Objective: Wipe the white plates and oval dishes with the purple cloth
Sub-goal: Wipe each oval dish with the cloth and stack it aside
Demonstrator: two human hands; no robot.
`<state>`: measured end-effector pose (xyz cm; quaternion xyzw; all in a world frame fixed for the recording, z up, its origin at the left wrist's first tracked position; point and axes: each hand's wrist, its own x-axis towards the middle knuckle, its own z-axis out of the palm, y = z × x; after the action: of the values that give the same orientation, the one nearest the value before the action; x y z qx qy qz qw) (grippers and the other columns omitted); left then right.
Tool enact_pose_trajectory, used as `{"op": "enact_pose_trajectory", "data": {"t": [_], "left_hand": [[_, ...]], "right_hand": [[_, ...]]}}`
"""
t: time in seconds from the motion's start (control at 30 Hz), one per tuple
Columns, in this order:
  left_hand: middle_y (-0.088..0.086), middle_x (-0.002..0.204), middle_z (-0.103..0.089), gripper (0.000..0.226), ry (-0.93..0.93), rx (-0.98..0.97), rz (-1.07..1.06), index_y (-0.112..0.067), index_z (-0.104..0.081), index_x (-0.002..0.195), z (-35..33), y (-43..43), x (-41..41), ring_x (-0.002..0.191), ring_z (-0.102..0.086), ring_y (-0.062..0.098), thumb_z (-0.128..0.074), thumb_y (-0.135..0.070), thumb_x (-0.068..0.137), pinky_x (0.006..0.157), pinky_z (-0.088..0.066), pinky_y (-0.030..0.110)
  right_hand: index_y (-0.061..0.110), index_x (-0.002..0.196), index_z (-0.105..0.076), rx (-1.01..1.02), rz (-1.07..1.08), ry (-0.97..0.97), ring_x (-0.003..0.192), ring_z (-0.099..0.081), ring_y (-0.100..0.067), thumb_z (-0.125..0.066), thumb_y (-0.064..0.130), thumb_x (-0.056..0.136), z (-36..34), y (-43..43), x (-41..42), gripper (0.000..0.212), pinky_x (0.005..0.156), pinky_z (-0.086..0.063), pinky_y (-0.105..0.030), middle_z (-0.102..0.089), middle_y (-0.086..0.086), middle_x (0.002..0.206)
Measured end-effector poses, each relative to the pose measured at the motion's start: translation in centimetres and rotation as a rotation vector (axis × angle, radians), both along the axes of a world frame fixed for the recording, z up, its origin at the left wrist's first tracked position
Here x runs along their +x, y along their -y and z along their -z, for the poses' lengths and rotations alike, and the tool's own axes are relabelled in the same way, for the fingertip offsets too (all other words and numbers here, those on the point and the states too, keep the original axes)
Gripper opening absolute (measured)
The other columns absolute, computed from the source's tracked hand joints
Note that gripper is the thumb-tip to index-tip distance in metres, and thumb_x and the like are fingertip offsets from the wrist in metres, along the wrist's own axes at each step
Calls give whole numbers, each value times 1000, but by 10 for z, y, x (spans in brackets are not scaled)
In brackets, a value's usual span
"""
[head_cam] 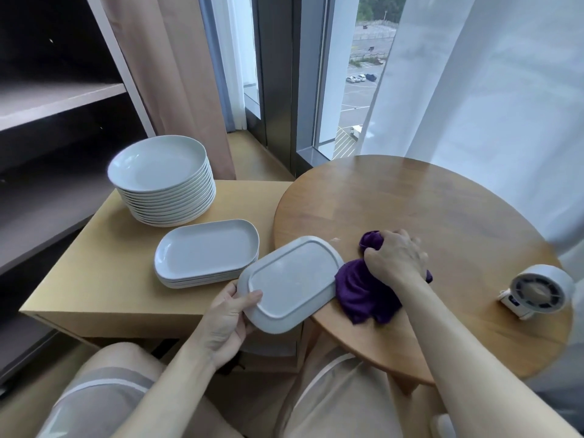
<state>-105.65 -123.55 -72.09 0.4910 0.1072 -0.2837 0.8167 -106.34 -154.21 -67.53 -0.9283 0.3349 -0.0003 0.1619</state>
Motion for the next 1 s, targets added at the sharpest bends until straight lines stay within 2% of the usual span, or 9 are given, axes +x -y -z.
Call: {"op": "enact_pose_trajectory", "data": {"t": [0.2,0.3,0.47,0.57,0.7,0.77,0.83,0.9,1.0], "left_hand": [[10,128,-71,54,54,-18,-22,-13,-62,132,-12,-32,10,113,-71,26,-74,-9,79,78,-63,37],[8,128,-71,54,91,-1,-46,-14,-62,133,-22,-44,16,112,-71,25,-73,-10,81,75,-63,35],[6,117,-75,40,174,89,-152,-19,-64,114,-42,-60,27,96,-75,21,-74,-10,76,68,-61,33],[2,105,-77,31,282,166,-214,-23,-60,104,-57,-69,35,92,-74,19,-70,-1,85,66,-59,29],[13,89,-74,23,606,504,-251,-8,-54,95,-79,-83,45,81,-68,22,-72,4,89,69,-55,33],[20,77,-64,25,781,702,-215,-6,-50,88,-83,-93,50,68,-59,21,-75,-2,89,62,-46,31],[6,63,-48,33,901,880,-160,-14,-43,79,-81,-101,55,58,-43,14,-74,-10,90,54,-34,27],[-10,62,-42,38,978,1011,-120,-23,-39,74,-75,-106,58,60,-38,11,-71,-11,91,56,-32,30],[-23,80,-63,45,1089,1070,-32,-41,-43,74,-63,-109,58,78,-56,2,-65,-5,92,67,-43,22]], "right_hand": [[33,126,-62,-52,-162,-59,127,-41,-29,-54,30,89,-3,-16,20,38,98,-33,-43,-52,4,146],[36,131,-60,-49,-249,-68,128,-41,-27,-55,27,86,-4,-28,30,47,97,-32,-44,-53,5,146],[40,135,-57,-25,-415,-45,132,-39,-21,-56,28,84,-3,-61,32,53,100,-32,-45,-56,9,144],[40,134,-58,-37,-508,-23,131,-40,-18,-56,29,85,2,-79,23,51,96,-33,-43,-55,13,145],[41,136,-58,-32,-527,5,133,-38,-17,-56,29,86,7,-91,12,51,98,-30,-43,-53,16,147],[41,136,-58,-15,-516,17,135,-37,-16,-56,29,86,7,-92,9,51,103,-30,-43,-54,17,146],[41,136,-58,-7,-511,27,136,-37,-17,-56,28,87,6,-93,8,51,105,-29,-43,-54,17,145],[41,134,-59,-6,-511,33,136,-37,-17,-56,28,87,6,-94,7,49,105,-29,-44,-55,17,145],[41,133,-59,-6,-506,39,137,-37,-17,-56,29,87,7,-94,6,48,105,-28,-44,-55,16,145]]}}
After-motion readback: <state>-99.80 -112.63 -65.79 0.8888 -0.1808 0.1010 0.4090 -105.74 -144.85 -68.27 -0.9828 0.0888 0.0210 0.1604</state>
